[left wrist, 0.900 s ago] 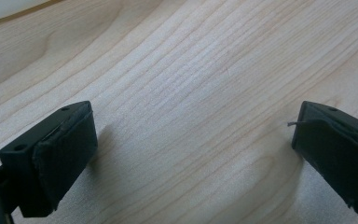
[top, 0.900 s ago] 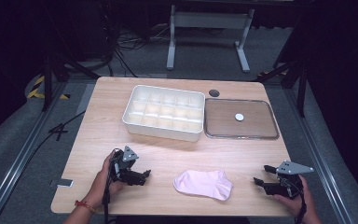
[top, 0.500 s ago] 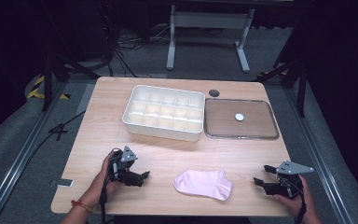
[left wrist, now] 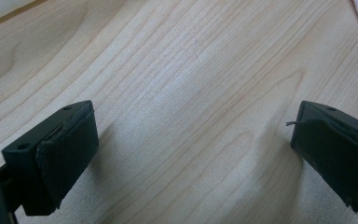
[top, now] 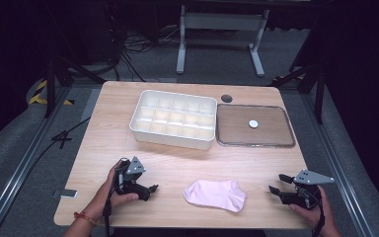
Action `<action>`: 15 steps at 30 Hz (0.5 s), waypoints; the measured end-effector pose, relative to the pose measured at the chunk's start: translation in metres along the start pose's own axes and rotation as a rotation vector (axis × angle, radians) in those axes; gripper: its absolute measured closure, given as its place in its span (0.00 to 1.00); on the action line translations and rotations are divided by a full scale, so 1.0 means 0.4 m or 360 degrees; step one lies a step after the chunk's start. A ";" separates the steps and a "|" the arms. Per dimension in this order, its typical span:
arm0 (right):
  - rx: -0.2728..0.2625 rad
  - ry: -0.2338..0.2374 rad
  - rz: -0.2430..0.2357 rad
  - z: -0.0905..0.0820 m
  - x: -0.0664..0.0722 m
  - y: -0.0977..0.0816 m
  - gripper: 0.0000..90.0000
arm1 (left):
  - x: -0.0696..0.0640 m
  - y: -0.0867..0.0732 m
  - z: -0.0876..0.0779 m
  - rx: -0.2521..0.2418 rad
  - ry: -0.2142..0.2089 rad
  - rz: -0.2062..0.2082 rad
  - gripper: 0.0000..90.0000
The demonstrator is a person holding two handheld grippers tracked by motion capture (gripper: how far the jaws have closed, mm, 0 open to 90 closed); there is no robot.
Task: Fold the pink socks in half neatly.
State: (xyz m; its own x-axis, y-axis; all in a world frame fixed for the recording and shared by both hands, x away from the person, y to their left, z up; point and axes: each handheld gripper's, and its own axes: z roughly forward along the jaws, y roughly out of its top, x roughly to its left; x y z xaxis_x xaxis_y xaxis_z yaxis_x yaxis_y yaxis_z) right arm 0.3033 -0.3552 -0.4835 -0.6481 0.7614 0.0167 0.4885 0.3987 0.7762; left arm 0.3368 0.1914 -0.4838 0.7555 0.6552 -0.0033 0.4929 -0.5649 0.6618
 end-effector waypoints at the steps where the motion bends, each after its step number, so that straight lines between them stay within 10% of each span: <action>1: -0.0004 0.0003 0.0012 -0.002 -0.001 0.001 0.43 | 0.000 0.000 0.000 -0.0001 0.0001 -0.0001 0.01; 15: -0.0035 0.0125 -0.0097 -0.004 0.066 0.067 0.46 | 0.002 0.002 0.002 0.0005 -0.0015 0.0001 0.00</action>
State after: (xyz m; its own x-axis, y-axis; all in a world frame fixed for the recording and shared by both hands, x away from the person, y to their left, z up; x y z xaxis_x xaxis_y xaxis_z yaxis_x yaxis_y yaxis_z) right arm 0.2984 -0.3252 -0.4610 -0.7203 0.6934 0.0180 0.4345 0.4308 0.7909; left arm 0.3381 0.1912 -0.4840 0.7596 0.6503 -0.0100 0.4938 -0.5666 0.6597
